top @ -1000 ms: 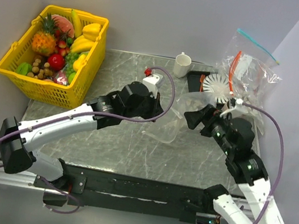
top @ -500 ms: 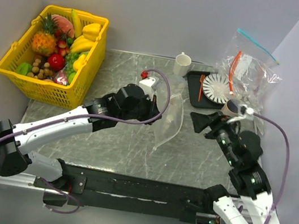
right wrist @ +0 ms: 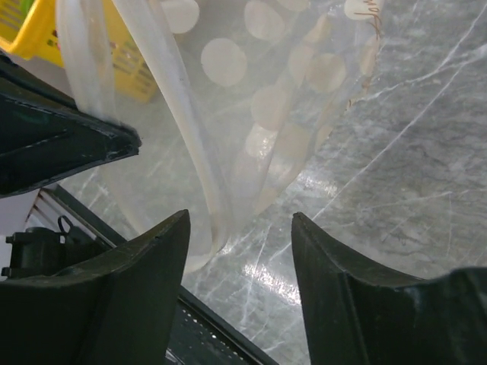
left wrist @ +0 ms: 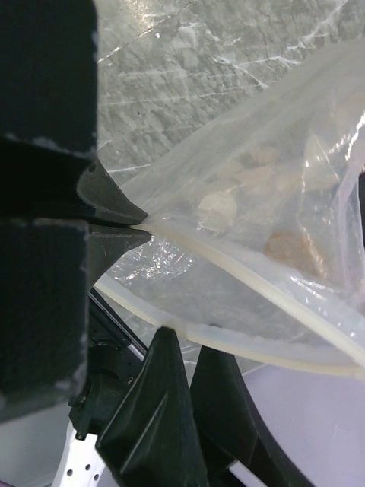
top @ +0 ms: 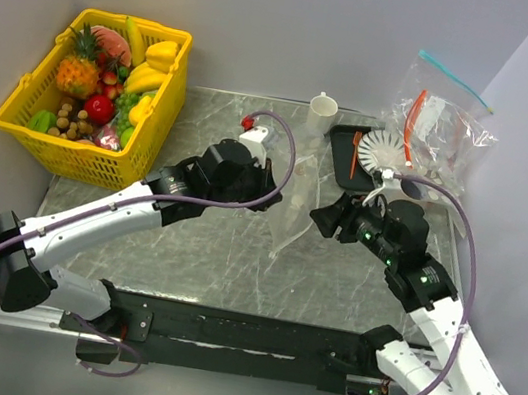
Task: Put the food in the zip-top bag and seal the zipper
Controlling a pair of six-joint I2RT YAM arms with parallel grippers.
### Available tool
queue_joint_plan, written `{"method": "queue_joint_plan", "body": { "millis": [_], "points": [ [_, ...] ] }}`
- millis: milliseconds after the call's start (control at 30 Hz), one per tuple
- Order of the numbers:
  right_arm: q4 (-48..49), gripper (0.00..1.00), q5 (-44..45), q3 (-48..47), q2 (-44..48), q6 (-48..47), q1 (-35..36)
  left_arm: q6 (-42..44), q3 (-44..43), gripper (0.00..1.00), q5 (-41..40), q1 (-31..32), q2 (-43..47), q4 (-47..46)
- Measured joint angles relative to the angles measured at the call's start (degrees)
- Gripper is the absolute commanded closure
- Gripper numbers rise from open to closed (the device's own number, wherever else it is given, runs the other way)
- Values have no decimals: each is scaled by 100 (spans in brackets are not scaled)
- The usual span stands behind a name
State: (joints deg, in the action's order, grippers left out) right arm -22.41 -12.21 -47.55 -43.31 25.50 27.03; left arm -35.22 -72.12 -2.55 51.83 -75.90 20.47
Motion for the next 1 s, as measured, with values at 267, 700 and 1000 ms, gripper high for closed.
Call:
{"method": "queue_joint_plan", "body": {
  "millis": [267, 700, 1000],
  "points": [
    [7, 71, 103, -7, -391, -138, 341, -20, 0, 99, 162, -2, -70, -9],
    [-1237, 100, 1392, -1537, -984, -391, 643, -426, 579, 99, 1202, -492, -330, -1054],
    [-2212, 97, 1858, -1840, -1606, -391, 863, -605, 697, 24, 1733, -710, -1126, -1499]
  ]
}}
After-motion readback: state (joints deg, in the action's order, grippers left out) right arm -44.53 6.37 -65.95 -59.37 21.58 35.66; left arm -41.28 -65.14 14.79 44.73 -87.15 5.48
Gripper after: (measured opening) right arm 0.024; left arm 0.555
